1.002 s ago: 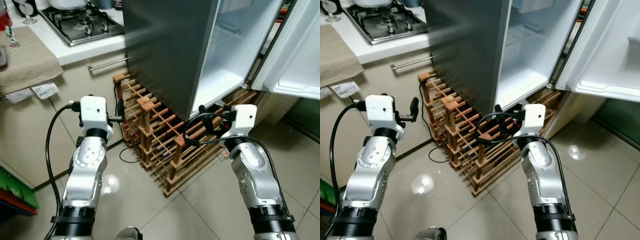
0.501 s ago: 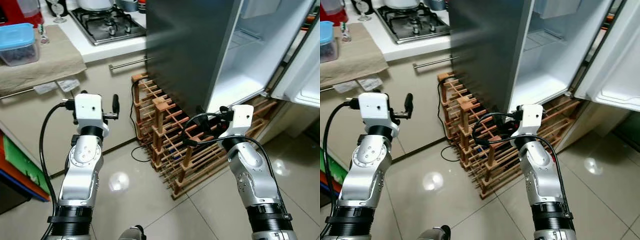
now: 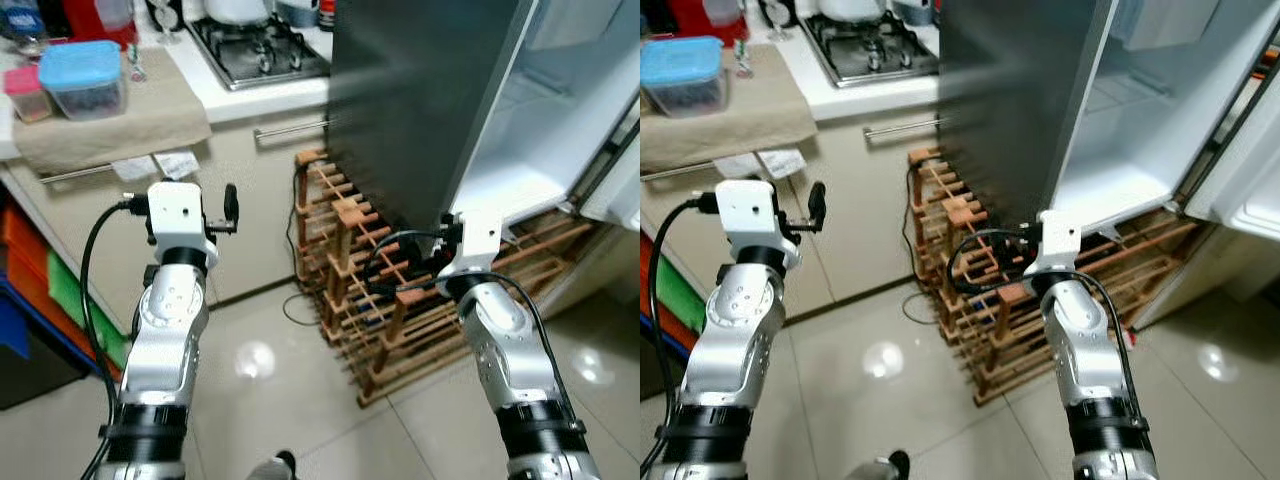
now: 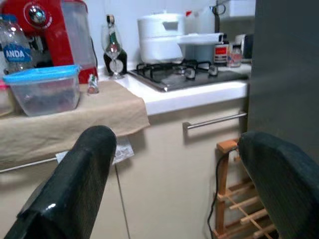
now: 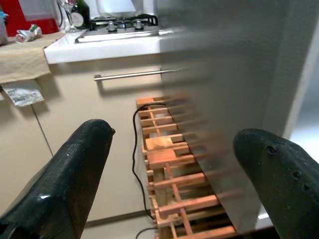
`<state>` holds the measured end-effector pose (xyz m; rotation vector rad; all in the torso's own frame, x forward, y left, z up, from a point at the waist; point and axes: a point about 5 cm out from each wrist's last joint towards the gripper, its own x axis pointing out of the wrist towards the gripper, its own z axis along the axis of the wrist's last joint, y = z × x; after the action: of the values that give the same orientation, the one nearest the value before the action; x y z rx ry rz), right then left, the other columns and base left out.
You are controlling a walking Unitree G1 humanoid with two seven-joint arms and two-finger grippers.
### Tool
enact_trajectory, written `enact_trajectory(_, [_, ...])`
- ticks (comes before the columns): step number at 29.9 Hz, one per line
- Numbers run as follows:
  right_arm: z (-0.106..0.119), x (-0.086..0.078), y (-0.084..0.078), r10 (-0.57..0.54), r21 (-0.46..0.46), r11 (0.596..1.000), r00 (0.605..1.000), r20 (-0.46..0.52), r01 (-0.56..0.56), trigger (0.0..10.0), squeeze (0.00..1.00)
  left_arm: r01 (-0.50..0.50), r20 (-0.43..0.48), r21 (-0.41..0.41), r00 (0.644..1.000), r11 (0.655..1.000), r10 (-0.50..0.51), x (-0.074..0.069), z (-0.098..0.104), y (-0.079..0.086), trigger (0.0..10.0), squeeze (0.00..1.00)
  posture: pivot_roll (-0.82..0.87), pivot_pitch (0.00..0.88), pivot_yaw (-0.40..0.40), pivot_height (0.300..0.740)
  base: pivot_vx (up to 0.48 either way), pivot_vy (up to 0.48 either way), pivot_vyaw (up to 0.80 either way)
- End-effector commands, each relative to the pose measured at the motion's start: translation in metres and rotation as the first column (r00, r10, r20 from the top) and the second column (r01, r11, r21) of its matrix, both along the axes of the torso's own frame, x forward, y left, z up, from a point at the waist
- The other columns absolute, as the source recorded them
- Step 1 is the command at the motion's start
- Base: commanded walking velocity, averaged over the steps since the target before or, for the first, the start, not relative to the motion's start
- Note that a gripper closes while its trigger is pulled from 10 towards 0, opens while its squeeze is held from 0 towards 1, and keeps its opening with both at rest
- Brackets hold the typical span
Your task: Restocking fridge
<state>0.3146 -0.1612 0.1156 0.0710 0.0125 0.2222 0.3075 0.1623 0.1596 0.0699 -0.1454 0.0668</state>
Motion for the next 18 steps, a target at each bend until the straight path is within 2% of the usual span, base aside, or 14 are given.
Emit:
enact_trajectory(1, [0.0013, 0.0015, 0.0023, 0.004, -0.002, 1.0, 1.0, 0.008, -0.004, 10.0, 0.0, -0.002, -0.009, 0.01, 1.0, 1.0, 0.002, -0.0001, -0.0001, 0.0017, 10.0, 0.0, -0.01, 0.0, -0.017, 0.74, 0.0, 0.48, 0.56])
enact_trajectory(3, [0.0011, 0.0022, 0.002, 0.006, -0.003, 1.0, 1.0, 0.009, -0.006, 10.0, 0.0, -0.003, -0.009, 0.006, 1.0, 1.0, 0.003, -0.0002, -0.0005, 0.001, 10.0, 0.0, -0.01, 0.0, -0.017, 0.74, 0.0, 0.39, 0.56])
enact_trajectory(12, [-0.0002, 0.002, 0.0075, 0.034, 0.003, 0.999, 0.999, 0.011, -0.034, 10.0, 0.0, 0.003, -0.026, 0.041, 1.0, 0.999, -0.002, 0.0028, -0.0012, -0.0009, 10.0, 0.0, 0.0, 0.0, -0.022, 0.74, 0.0, 0.0, 0.54])
enact_trajectory(18, [0.0003, 0.0015, 0.0059, 0.032, 0.004, 0.999, 0.999, 0.017, -0.032, 10.0, 0.0, 0.036, -0.023, 0.03, 0.999, 0.999, -0.035, 0.0044, -0.0006, -0.0033, 10.0, 0.0, -0.01, 0.0, -0.018, 0.74, 0.0, 0.0, 0.54])
